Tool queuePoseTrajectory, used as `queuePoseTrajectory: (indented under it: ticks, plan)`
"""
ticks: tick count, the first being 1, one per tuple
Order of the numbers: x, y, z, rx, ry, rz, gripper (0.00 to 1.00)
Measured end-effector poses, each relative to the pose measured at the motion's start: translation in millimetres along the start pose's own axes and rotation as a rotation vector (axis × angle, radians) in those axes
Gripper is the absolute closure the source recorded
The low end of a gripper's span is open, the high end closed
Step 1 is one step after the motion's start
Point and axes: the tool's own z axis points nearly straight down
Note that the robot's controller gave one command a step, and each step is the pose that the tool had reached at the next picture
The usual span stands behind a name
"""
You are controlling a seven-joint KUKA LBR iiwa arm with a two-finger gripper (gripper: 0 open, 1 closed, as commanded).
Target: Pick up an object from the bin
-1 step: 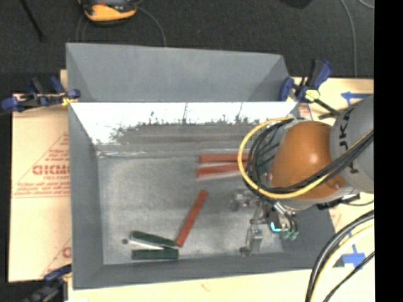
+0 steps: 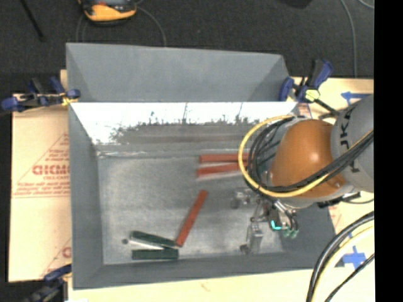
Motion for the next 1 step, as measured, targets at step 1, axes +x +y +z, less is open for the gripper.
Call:
queuePoseTrajectory:
  ticks: [1]
  plan:
    - [-10.0, 14.4, 11.5, 0.002, -0.003, -0.079, 0.00]
